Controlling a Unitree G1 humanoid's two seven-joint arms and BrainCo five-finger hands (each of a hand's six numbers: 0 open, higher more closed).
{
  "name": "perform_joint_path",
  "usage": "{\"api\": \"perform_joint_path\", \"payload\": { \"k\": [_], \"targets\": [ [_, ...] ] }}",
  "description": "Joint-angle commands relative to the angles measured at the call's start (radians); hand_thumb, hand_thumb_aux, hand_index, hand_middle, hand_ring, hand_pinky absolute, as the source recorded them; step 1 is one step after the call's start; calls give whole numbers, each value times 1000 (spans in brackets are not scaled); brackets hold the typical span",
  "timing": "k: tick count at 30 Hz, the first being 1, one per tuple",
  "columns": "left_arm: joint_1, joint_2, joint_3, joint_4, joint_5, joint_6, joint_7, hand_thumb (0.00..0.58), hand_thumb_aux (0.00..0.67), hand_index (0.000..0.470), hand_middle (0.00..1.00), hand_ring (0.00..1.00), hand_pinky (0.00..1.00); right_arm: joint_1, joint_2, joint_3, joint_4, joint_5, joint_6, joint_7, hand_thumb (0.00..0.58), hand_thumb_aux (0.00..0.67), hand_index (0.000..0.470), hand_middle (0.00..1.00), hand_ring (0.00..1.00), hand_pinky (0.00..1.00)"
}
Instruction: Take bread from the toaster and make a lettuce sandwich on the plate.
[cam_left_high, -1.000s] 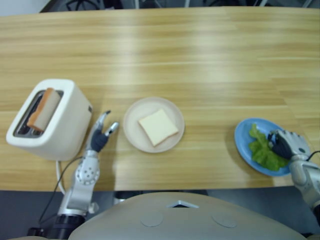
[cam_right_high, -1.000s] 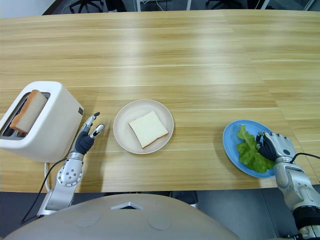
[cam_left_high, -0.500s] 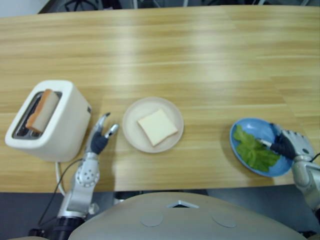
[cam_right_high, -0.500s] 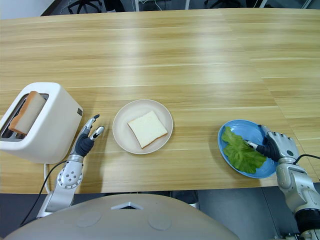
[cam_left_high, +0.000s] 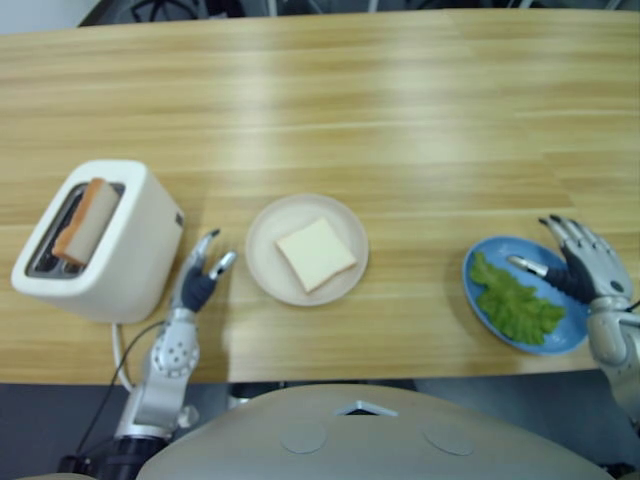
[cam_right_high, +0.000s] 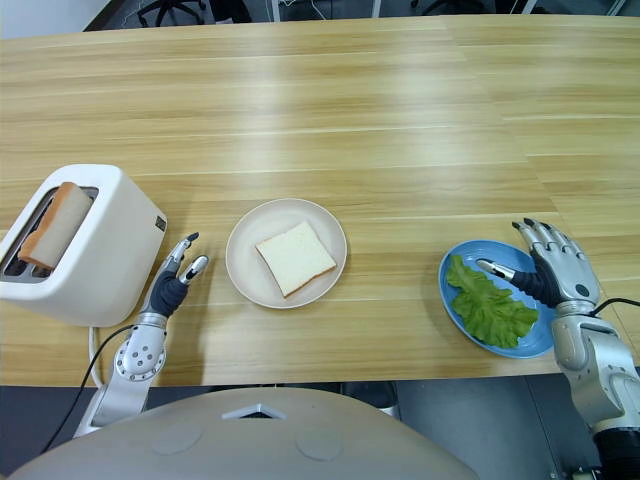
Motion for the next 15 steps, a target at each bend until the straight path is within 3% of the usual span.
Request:
{"api": "perform_joint_path", "payload": {
  "k": [1, 15],
  "targets": [
    [9, -5, -4, 18, 2, 1, 3, 0, 0, 0, 0, 0, 0, 24, 16, 49, -37, -54, 10, 41, 0, 0, 0, 0, 0, 0],
    [22, 5, 6, 17, -1, 3, 3, 0, 0, 0, 0, 0, 0, 33, 20, 169, 192, -132, -34, -10, 0, 0, 0, 0, 0, 0]
  ]
}}
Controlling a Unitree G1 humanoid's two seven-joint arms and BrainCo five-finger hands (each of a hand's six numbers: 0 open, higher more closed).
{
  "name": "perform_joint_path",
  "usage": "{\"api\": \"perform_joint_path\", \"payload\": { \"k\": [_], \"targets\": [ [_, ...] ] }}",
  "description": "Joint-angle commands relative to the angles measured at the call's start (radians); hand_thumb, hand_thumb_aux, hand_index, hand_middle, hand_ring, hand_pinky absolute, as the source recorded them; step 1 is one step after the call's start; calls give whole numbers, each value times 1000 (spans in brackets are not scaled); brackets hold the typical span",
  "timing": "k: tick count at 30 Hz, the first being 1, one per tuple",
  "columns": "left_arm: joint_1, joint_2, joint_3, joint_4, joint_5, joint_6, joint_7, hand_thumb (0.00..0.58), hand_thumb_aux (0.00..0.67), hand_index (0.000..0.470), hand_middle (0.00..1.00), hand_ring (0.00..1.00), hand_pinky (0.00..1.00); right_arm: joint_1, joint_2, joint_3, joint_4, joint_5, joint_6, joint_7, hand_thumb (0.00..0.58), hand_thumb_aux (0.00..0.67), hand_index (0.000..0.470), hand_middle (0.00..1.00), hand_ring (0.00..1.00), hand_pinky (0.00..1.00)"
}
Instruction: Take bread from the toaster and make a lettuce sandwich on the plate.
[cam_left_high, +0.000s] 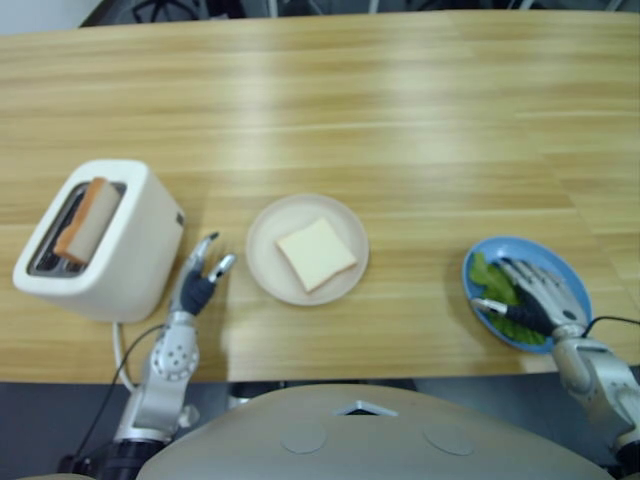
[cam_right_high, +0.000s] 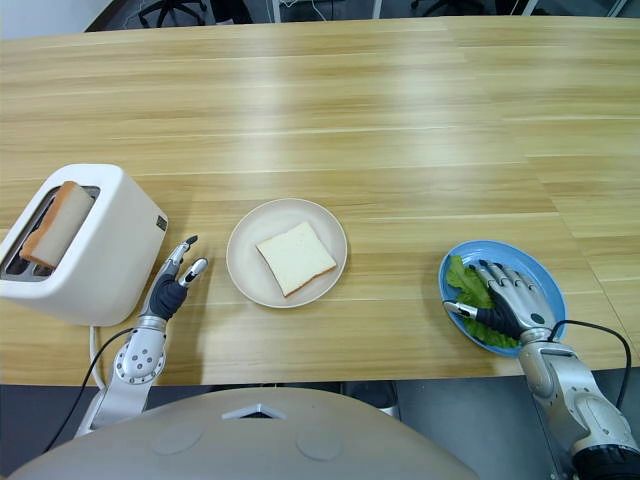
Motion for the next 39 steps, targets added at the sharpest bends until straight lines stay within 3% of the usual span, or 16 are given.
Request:
{"api": "perform_joint_path", "payload": {
  "k": [1, 9, 16, 17, 18, 19, 20, 21, 23, 25, 27, 28, 39],
  "targets": [
    [14, 5, 7, 12, -1, 3, -4, 0, 0, 0, 0, 0, 0, 6, -27, 15, 92, -20, -8, -19, 0, 0, 0, 0, 0, 0],
    [32, 7, 13, 8, 3, 1, 1, 0, 0, 0, 0, 0, 0, 3, -70, -26, 142, 46, -45, -40, 0, 0, 0, 0, 0, 0],
    [43, 8, 13, 2, 7, 2, 4, 0, 0, 0, 0, 0, 0, -14, -77, 17, 162, 14, -47, -43, 0, 0, 0, 0, 0, 0],
    [43, 10, 14, 1, 7, 2, 2, 0, 0, 0, 0, 0, 0, -13, -77, 22, 166, 7, -46, -47, 548, 512, 352, 0, 0, 0],
    [43, 12, 15, 0, 7, 2, 1, 0, 0, 0, 0, 0, 0, -14, -78, 29, 171, -1, -45, -51, 548, 512, 352, 0, 0, 0],
    [44, 14, 17, 0, 6, 1, 1, 0, 0, 0, 0, 0, 0, -10, -82, 34, 163, -14, -35, -53, 580, 670, 460, 0, 0, 0],
    [45, 15, 18, -1, 6, 1, 1, 0, 0, 0, 0, 0, 0, -8, -86, 37, 155, -23, -27, -53, 580, 670, 460, 0, 0, 0],
    [46, 15, 19, -1, 6, 1, 1, 0, 0, 0, 0, 0, 0, -13, -89, 44, 169, -34, -25, -64, 580, 670, 460, 165, 165, 165],
    [48, 16, 21, -3, 5, 2, 1, 0, 0, 0, 0, 0, 0, -22, -94, 52, 193, -50, -19, -84, 580, 670, 460, 620, 620, 620],
    [48, 16, 23, -2, 5, 2, 1, 0, 0, 0, 0, 0, 0, -28, -100, 54, 201, -64, -9, -100, 580, 670, 460, 878, 878, 878],
    [49, 16, 24, -4, 6, 2, 0, 0, 0, 0, 0, 0, 0, -31, -103, 55, 208, -71, -4, -112, 580, 670, 460, 878, 878, 878],
    [49, 16, 25, -2, 7, 1, 0, 0, 0, 0, 0, 0, 0, -36, -104, 56, 217, -72, -1, -119, 580, 670, 460, 1000, 1000, 1000],
    [51, 11, 23, 9, 18, 0, 8, 0, 0, 0, 0, 0, 0, -70, -113, 24, 170, -51, 34, -139, 580, 670, 460, 1000, 1000, 1000]
  ]
}}
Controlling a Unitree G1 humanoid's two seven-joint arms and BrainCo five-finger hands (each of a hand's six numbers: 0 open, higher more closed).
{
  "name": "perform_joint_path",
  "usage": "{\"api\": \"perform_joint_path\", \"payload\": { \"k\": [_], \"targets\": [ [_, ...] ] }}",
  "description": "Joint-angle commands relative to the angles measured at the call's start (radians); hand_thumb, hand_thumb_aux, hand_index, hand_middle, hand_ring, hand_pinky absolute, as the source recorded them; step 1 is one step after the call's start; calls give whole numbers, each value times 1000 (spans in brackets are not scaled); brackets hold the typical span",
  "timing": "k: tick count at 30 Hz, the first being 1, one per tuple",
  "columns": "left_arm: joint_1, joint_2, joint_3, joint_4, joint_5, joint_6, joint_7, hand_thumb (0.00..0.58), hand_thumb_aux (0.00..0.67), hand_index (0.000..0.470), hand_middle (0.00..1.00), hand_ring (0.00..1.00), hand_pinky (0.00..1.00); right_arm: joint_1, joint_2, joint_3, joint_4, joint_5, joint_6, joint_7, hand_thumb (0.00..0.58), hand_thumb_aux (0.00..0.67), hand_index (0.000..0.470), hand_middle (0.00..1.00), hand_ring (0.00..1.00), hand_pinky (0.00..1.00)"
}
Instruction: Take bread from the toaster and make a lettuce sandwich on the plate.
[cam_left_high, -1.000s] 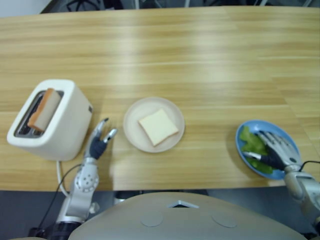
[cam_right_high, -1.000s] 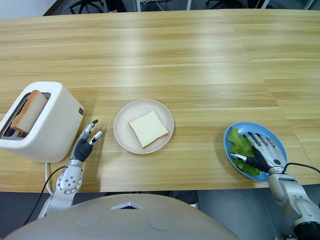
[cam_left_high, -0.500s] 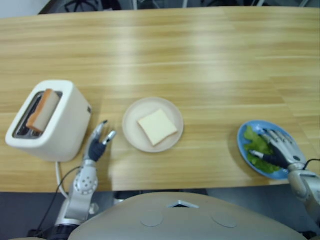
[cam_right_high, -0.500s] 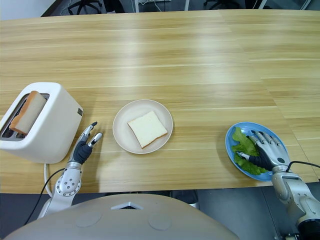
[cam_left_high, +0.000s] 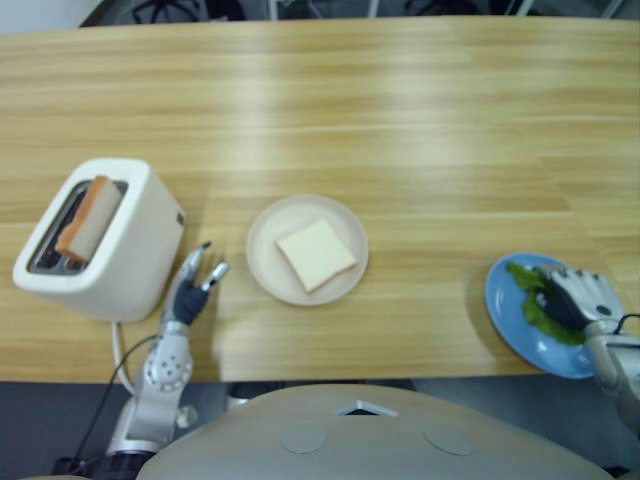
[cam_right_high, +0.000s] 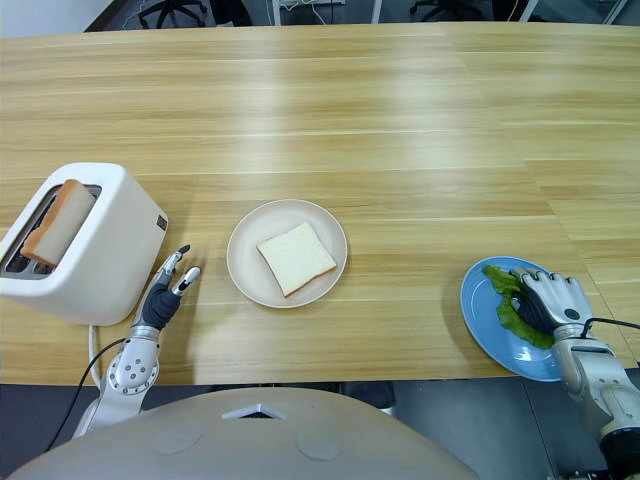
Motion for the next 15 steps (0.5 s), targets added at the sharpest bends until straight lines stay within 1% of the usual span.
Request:
{"api": "perform_joint_path", "payload": {
  "k": [1, 9, 15],
  "targets": [
    [3, 5, -2, 11, 13, 1, 3, 0, 0, 0, 0, 0, 0, 2, -1, -7, -25, 11, 19, 20, 580, 670, 460, 1000, 1000, 1000],
    [-1, -2, -6, 23, 19, -3, 13, 0, 0, 0, 0, 0, 0, -2, -7, -78, -143, 44, 27, 14, 580, 670, 460, 1000, 1000, 1000],
    [-3, -6, -6, 30, 17, -9, 22, 0, 0, 0, 0, 0, 0, 29, 6, -185, -399, 72, 52, 81, 580, 670, 460, 1000, 1000, 1000]
  ]
}}
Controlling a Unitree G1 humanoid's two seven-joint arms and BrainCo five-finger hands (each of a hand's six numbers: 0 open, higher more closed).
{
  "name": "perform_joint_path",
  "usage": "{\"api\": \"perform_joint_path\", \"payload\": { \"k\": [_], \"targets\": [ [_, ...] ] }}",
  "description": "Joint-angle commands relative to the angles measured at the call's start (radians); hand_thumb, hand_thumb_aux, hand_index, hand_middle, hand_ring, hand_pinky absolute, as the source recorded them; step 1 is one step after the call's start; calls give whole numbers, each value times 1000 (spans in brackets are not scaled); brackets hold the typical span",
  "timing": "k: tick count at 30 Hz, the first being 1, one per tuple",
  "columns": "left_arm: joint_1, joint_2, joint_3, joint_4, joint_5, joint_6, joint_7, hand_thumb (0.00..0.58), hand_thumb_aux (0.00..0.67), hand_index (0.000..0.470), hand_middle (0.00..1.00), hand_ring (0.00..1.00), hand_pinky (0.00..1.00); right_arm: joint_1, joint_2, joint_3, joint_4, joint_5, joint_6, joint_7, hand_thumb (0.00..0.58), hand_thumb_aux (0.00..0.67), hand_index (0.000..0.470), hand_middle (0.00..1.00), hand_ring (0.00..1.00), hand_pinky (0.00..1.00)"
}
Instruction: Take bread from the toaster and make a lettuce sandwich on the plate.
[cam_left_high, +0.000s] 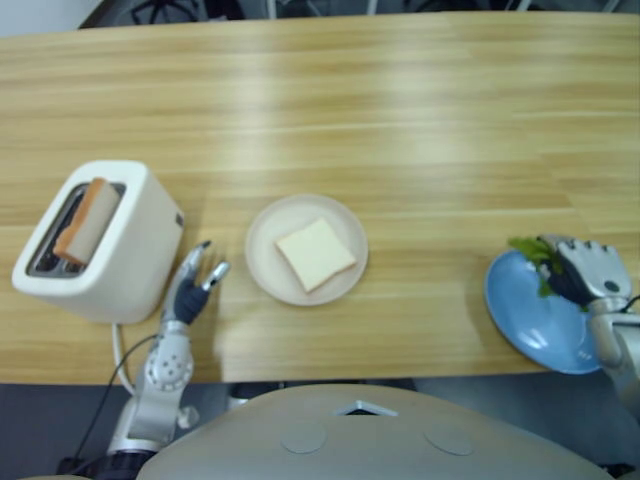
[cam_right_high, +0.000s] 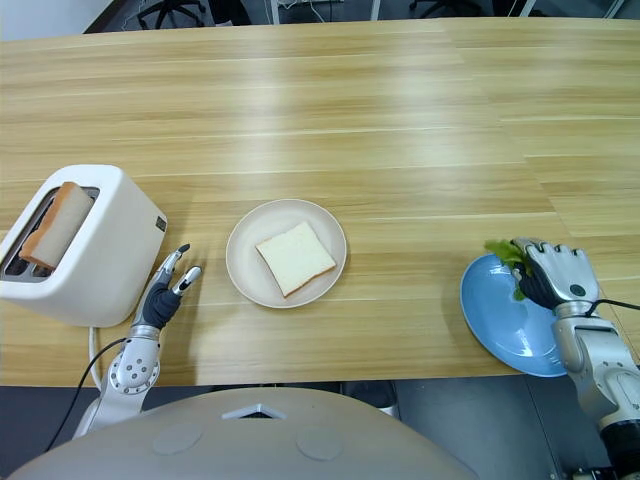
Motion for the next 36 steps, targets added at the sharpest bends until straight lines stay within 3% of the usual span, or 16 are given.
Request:
{"api": "perform_joint_path", "payload": {
  "k": [1, 8, 17, 29, 36],
  "targets": [
    [2, -5, -4, 22, 2, -2, 5, 0, 0, 0, 0, 0, 0, 5, 10, -72, -166, 24, 19, 67, 580, 670, 460, 1000, 1000, 1000],
    [-4, -15, -5, 35, -4, -6, 13, 0, 0, 0, 0, 0, 0, -165, 87, -5, -354, 36, 31, 222, 580, 670, 460, 1000, 1000, 1000],
    [-63, -25, -18, 95, -24, -11, 6, 0, 0, 0, 0, 0, 0, -491, 449, 380, -299, 22, 4, 390, 580, 670, 460, 1000, 1000, 1000],
    [-96, -27, -42, 114, -12, -13, 4, 0, 0, 0, 0, 0, 0, -561, 672, 589, -25, 6, -31, 378, 580, 670, 460, 1000, 1000, 1000],
    [-102, -21, -53, 109, -4, -10, 0, 0, 0, 0, 0, 0, 0, -558, 704, 636, 57, -6, -47, 352, 580, 670, 460, 1000, 1000, 1000]
  ]
}}
